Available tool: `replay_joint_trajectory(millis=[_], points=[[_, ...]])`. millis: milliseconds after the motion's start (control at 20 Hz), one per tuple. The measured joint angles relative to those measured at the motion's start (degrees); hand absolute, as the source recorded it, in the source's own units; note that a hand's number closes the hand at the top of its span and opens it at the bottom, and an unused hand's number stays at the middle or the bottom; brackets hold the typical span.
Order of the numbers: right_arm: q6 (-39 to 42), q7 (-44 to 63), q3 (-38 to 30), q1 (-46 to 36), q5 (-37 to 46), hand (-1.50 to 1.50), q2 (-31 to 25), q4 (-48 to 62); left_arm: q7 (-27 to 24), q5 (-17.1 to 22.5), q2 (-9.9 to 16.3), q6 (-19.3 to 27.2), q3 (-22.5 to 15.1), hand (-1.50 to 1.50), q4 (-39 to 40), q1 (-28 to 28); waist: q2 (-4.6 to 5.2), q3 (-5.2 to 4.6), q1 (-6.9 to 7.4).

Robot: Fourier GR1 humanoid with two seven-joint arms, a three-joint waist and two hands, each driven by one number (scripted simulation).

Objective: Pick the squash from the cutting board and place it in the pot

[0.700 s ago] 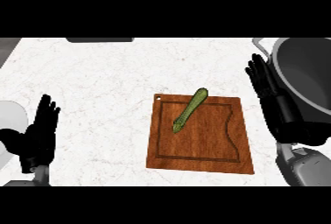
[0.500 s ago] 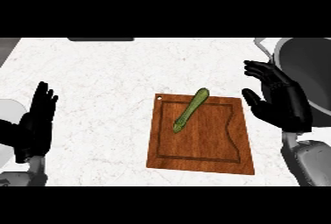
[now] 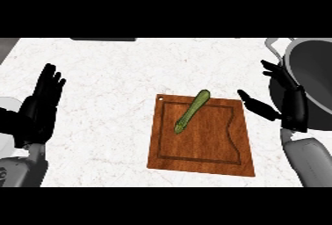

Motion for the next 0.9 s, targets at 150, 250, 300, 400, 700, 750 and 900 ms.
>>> replay_joint_trajectory(millis=[150, 250, 300, 400, 700, 750, 900], points=[[0.1, -1.54, -0.23, 1.57, 0.88, -1.5, 1.1, -0.67, 2.6, -0.66, 0.12, -0.23, 0.39, 0.0, -2.43, 0.48, 0.24, 0.6, -0.27], [1.19, 1.65, 0.76, 2.08, 2.64, -1.5, 0.46, -3.74, 2.94, -0.79, -0.15, -1.14, 1.13, 0.0, -2.15, 0.02, 0.3, 0.78, -0.48], [2.6, 3.28, 1.13, 2.22, 3.0, -1.5, -0.44, -4.82, 3.12, -0.9, -0.22, -1.25, 1.44, 0.0, -2.03, -0.24, 0.32, 0.85, -0.56], [5.1, 9.24, 2.88, 1.16, 4.46, -1.5, -2.01, -7.32, 3.52, -1.13, -0.16, -1.48, 1.6, 0.0, -2.41, -0.02, 0.28, 0.91, -0.61], [17.35, 27.92, 10.42, -3.21, 6.98, -1.5, -6.8, -11.76, 4.32, -1.4, 0.25, -1.88, 2.15, 0.0, -1.94, -1.14, 0.2, 0.88, -0.59], [19.63, 31.05, 11.6, -4.5, 7.23, -1.5, -7.34, -12.1, 4.42, -1.85, -0.29, -1.44, 1.62, 0.0, -2.04, -1.23, 0.21, 0.89, -0.49], [25.82, 40.25, 14.98, -9.02, 7.78, -1.5, -7.39, -12.27, 3.89, -2.1, -0.69, -1.85, 1.37, 0.0, -1.55, -1.13, 0.31, 0.89, -0.08]])
